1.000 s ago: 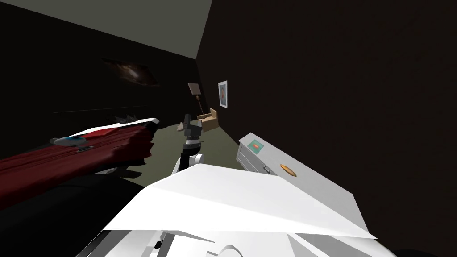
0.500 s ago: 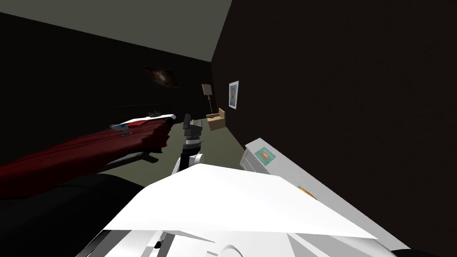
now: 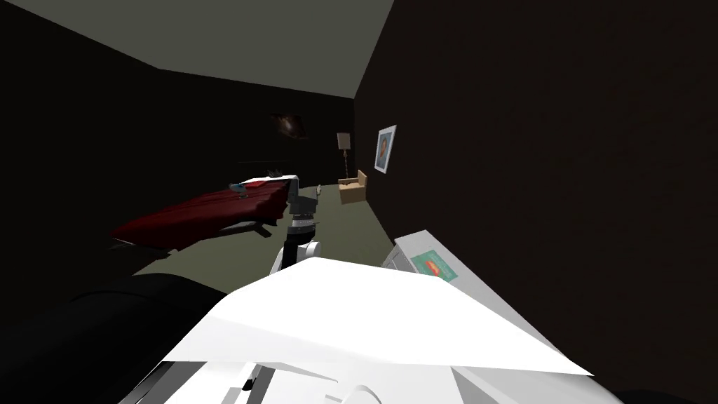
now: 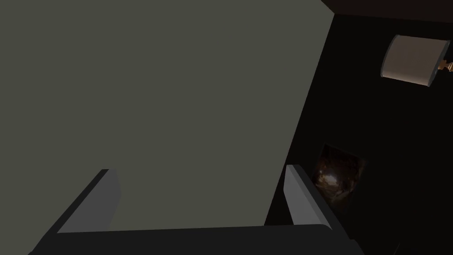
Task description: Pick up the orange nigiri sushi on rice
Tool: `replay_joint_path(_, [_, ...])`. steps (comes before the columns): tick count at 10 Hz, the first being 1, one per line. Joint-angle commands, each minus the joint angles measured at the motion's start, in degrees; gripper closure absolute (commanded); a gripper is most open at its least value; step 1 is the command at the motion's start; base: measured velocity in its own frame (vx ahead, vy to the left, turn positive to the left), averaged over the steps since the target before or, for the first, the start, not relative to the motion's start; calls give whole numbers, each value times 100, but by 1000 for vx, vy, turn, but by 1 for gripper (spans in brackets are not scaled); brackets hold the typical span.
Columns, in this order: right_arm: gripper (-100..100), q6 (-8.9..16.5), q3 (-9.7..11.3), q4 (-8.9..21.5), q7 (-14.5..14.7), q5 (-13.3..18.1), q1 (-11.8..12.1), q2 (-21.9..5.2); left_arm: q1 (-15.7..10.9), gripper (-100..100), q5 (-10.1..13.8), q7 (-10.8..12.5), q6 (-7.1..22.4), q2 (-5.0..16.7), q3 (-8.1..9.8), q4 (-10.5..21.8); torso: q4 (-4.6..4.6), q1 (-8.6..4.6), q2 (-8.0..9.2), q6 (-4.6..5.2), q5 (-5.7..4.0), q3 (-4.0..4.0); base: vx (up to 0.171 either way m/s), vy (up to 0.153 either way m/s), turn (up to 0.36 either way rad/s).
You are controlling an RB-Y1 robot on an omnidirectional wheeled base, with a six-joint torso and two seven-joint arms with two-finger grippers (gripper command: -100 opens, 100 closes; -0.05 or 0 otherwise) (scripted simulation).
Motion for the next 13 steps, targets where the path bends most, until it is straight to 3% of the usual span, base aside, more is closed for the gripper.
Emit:
replay_joint_path(1, [-100,48,72,67,10,158,-120,2,0,0,0,0,0,0,0,0,0,0,0,0,0,0,82,-42,277])
replay_joint_path(3, [-100,115,178,82,19,362,-296,55,0,0,0,0,0,0,0,0,2,3,7,-1,1,4,74,-63,331])
replay_joint_path(4, [-100,102,156,72,9,310,-254,37,0,0,0,0,0,0,0,0,2,-1,10,4,0,6,32,-38,51])
replay_joint_path(5, [0,112,160,69,7,320,-263,37,1,0,0,0,0,0,1,0,5,13,24,12,3,14,7,-8,-5])
replay_joint_path(6, [-100,198,287,178,52,350,-392,216,0,0,0,0,0,0,0,0,8,25,36,12,6,21,-2,-33,79])
replay_joint_path(8, [-100,307,446,313,109,388,-554,441,0,0,0,0,0,0,0,0,11,13,47,11,3,27,-8,-54,89])
replay_joint_path(9, [-100,228,392,325,105,374,-541,373,0,0,0,0,0,0,0,0,11,10,47,11,2,28,0,-25,18])
replay_joint_path(10, [100,239,402,334,112,376,-551,385,0,0,0,0,0,0,0,0,10,20,46,13,5,27,0,0,0])
replay_joint_path(13, [100,235,402,335,104,372,-547,387,0,0,0,0,0,-1,0,0,12,23,46,8,4,28,0,0,0])
